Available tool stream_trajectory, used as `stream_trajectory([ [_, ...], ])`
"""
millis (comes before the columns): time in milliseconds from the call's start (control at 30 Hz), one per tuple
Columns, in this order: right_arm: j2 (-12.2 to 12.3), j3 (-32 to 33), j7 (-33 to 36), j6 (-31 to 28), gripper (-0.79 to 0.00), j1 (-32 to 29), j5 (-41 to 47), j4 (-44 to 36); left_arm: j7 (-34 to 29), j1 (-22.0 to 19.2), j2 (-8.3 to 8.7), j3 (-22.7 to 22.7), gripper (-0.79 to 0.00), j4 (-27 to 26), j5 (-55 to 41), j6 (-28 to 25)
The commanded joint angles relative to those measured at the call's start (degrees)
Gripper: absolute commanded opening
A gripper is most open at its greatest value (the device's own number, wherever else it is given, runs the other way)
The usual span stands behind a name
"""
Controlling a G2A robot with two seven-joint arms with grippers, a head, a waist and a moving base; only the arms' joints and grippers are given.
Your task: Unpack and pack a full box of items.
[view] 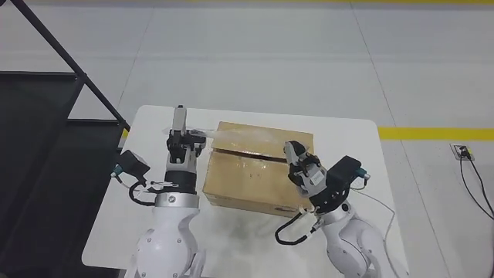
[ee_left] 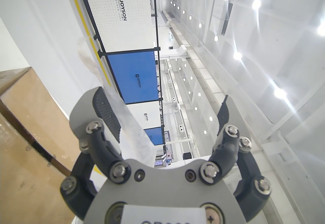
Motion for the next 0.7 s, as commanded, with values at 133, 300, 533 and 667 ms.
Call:
stream_trajectory([
  [133, -0.1, 0.9, 1.3, 2.8, -0.785, -0.3, -0.7, -1.9, -1.2, 1.4, 0.12, -2.1, 0.0, -0.5, 0.1, 0.1],
  [300, -0.3, 1.2, 4.5, 4.7, -0.785, 0.1, -0.5, -3.0, -1.7, 2.5, 0.21, -4.2, 0.0, -0.6, -0.2, -0.1],
  [533, -0.5, 2.0, 15.1, 10.3, -0.785, 1.4, 1.5, -5.8, -1.7, 4.6, 0.44, -9.1, 0.0, -0.8, -1.3, -1.6],
  [667, -0.8, 2.8, 20.9, 15.1, -0.785, 2.3, 4.3, -7.9, -3.6, 6.5, 0.83, -13.4, 0.0, -0.4, -1.5, -3.4],
])
